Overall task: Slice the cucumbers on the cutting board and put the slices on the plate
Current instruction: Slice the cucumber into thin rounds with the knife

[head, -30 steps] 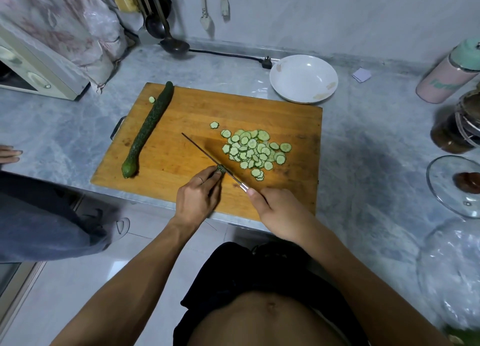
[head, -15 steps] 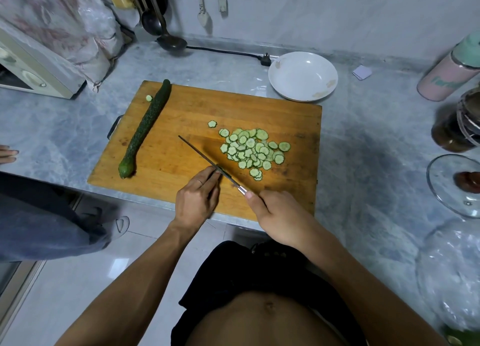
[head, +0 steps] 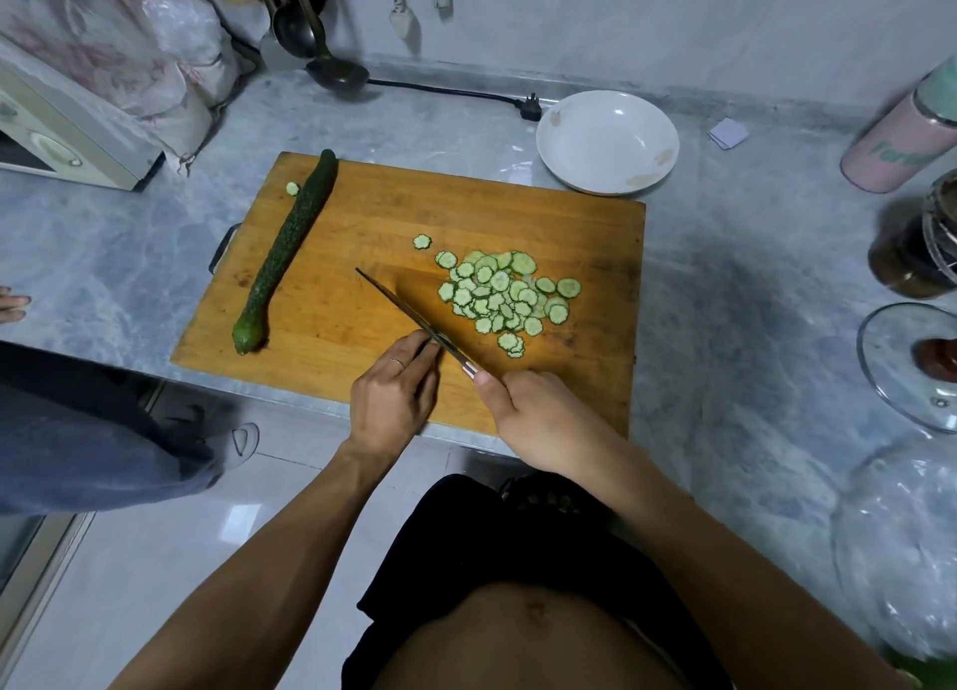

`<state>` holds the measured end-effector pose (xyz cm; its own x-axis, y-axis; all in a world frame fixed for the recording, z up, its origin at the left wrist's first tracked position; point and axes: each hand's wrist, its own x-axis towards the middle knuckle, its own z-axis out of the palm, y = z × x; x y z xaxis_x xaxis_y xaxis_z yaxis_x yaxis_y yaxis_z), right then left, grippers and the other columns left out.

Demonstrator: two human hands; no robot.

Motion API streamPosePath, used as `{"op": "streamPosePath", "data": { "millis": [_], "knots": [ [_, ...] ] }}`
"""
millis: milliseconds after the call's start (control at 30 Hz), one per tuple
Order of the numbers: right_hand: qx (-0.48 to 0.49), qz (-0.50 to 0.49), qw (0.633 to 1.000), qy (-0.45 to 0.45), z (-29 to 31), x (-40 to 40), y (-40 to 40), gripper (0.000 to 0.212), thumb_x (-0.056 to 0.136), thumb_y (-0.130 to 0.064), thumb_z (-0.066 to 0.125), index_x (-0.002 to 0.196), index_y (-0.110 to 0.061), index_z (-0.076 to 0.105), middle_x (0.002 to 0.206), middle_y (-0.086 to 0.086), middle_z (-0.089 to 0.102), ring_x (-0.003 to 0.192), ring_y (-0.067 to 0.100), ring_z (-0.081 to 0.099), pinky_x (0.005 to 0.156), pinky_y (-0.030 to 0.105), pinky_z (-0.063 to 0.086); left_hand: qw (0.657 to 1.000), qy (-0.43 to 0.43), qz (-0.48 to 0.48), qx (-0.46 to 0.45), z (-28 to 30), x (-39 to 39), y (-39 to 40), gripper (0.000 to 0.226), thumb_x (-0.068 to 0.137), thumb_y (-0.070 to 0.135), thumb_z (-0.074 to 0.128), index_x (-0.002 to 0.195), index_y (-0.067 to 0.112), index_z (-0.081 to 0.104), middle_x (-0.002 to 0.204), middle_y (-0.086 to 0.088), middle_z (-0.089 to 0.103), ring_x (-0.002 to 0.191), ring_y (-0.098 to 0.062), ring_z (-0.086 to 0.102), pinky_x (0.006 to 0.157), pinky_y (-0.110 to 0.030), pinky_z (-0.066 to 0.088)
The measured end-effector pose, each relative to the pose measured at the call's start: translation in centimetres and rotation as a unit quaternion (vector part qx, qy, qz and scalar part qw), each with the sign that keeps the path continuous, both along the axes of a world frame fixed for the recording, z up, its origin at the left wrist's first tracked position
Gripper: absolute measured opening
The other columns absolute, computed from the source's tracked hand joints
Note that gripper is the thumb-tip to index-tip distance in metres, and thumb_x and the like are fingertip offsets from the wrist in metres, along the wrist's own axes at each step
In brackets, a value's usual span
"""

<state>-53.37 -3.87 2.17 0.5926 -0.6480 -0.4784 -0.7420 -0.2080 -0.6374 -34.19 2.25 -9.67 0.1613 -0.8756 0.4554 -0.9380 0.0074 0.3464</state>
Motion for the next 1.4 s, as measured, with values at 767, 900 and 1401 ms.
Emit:
{"op": "streamPosePath", "data": {
  "millis": [767, 900, 1401],
  "knots": [
    [-0.01, -0.004, 0.999, -0.033, -0.2, -1.7, -0.3, 0.053, 0.102, -0.058, 0.025, 0.07, -0.022, 0.048, 0.081, 0.004, 0.054, 0.079, 0.019, 0.05, 0.063, 0.034, 0.033, 0.999, 0.037, 0.029, -0.011, -0.9, 0.1, 0.2, 0.023, 0.092, 0.018, 0.065, 0.112, 0.011, 0.074, 0.124, -0.005, 0.068, 0.1, -0.021, 0.07, 0.069, -0.032, 0.059],
    [-0.014, 0.001, 0.999, -0.033, -0.1, -1.8, -0.2, 0.051, 0.102, -0.057, 0.025, 0.069, -0.024, 0.045, 0.083, 0.005, 0.054, 0.081, 0.021, 0.051, 0.069, 0.032, 0.034, 0.999, 0.038, 0.027, -0.01, -0.9, 0.1, 0.2, 0.022, 0.092, 0.017, 0.066, 0.111, 0.01, 0.074, 0.123, -0.006, 0.068, 0.099, -0.022, 0.07, 0.069, -0.034, 0.059],
    [0.008, 0.017, 1.0, -0.01, -0.9, 0.4, -1.2, 0.053, 0.105, -0.052, 0.023, 0.066, -0.02, 0.041, 0.074, 0.003, 0.045, 0.072, 0.022, 0.047, 0.06, 0.033, 0.032, 0.999, 0.029, 0.023, -0.028, -0.7, -0.1, 0.0, 0.023, 0.088, 0.012, 0.069, 0.11, 0.007, 0.074, 0.121, -0.009, 0.068, 0.098, -0.024, 0.07, 0.069, -0.033, 0.059]
  ]
}}
